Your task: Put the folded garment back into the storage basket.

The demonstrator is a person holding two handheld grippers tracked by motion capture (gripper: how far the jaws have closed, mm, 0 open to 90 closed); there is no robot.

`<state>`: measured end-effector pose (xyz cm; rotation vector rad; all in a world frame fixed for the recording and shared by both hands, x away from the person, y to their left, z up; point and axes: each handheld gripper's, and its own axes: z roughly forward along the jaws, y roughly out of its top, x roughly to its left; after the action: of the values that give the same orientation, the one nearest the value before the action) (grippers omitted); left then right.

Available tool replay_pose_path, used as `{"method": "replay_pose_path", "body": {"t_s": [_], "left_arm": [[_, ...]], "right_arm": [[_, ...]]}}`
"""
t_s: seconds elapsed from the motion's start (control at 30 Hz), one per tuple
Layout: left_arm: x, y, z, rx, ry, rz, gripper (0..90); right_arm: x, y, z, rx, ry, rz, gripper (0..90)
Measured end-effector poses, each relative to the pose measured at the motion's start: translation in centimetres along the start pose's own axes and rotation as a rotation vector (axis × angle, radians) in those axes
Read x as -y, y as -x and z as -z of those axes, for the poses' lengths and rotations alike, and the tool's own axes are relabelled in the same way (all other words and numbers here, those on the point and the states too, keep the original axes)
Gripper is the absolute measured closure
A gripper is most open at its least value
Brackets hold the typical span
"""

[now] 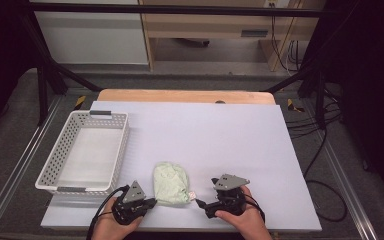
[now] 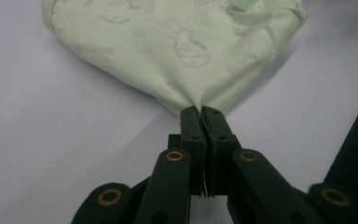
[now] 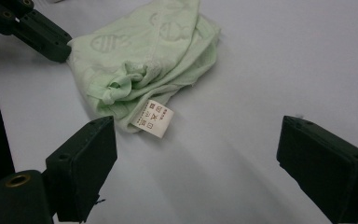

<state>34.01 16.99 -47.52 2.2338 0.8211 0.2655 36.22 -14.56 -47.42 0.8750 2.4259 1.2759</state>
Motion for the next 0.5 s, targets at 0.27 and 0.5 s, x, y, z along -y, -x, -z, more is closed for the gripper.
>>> {"method": "replay_pose_path", "body": {"t_s": [0.27,0.5], "left_arm": [[-0.4,0.1,0.3,-0.04,0.023,0.007,66.2],[-2.1,0.6,0.3,-0.074,0.07,0.006,42.6]], "right_arm": [[0.1,0.2,0.2,-0.011,0.018,-0.021,10.9],[0.0,-0.1,0.2,-0.008,0.023,-0.01,10.2]]}}
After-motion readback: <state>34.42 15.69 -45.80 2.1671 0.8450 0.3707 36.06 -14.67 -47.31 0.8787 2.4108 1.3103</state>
